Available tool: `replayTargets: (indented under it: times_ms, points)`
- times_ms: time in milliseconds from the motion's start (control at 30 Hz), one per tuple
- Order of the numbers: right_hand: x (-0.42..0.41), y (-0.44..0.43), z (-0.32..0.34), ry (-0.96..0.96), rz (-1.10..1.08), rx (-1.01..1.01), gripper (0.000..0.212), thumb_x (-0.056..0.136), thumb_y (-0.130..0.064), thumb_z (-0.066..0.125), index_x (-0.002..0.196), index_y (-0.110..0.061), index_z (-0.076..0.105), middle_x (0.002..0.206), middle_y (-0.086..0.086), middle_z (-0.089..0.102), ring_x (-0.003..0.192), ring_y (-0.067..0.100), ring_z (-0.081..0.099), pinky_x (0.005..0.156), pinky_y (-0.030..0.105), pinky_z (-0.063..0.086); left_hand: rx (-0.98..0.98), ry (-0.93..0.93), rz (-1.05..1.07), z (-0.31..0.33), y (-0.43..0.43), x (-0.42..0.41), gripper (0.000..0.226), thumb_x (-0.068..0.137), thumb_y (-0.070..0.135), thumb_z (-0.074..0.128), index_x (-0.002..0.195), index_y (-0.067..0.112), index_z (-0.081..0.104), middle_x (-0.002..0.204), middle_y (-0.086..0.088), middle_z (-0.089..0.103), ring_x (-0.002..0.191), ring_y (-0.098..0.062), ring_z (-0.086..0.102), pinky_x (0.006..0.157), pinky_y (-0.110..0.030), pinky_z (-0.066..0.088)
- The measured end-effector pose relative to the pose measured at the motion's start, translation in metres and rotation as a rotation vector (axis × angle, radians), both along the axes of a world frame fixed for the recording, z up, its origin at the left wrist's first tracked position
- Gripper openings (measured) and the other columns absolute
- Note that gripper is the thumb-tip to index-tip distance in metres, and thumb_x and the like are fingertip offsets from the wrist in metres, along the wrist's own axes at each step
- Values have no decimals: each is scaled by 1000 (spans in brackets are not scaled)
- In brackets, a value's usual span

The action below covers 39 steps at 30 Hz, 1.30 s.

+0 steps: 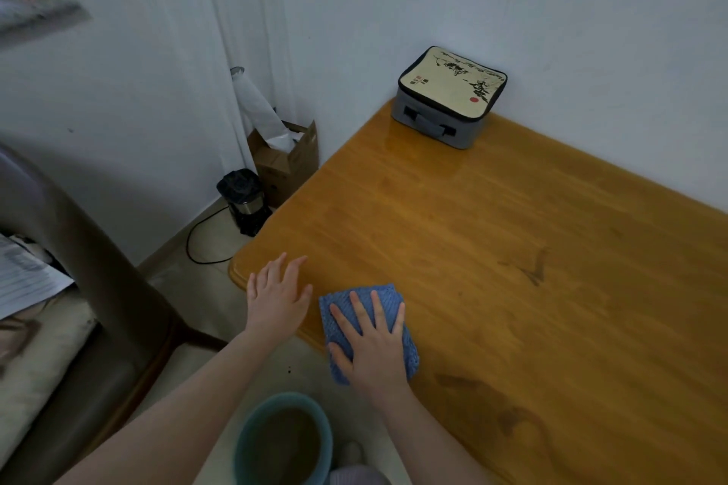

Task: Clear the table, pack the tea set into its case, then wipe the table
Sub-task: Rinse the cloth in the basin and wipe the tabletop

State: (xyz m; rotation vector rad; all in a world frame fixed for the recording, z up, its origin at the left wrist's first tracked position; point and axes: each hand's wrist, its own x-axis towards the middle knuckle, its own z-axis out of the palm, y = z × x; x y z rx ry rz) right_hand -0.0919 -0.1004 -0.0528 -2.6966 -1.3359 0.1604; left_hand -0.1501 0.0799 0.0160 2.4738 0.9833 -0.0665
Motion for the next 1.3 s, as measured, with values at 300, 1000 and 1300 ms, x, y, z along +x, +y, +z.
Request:
replayTargets:
  times_ms: [300,1000,1300]
  points:
    - [-12,-30,1,4,-273,-43,59,92,-69,28,146,-45,35,156,3,33,144,44,21,106,74,14,-5,-7,-98,9,-1,-27,56,98,42,42,149,36,21,160,-2,11,147,-25,7,119,-47,-3]
    - [79,1,-1,44,-312,6,57,94,-65,26,148,-46,31,158,1,29,147,35,17,115,64,13,28,-31,-185,-4,2,51,45,99,35,42,142,46,33,159,1,17,148,-22,5,118,-46,-5]
    - [179,26,-10,19,-239,40,57,95,-65,26,148,-45,30,159,2,26,148,35,16,115,64,12,104,8,-243,-14,7,152,42,100,34,40,141,46,36,159,0,18,148,-23,5,118,-47,-4]
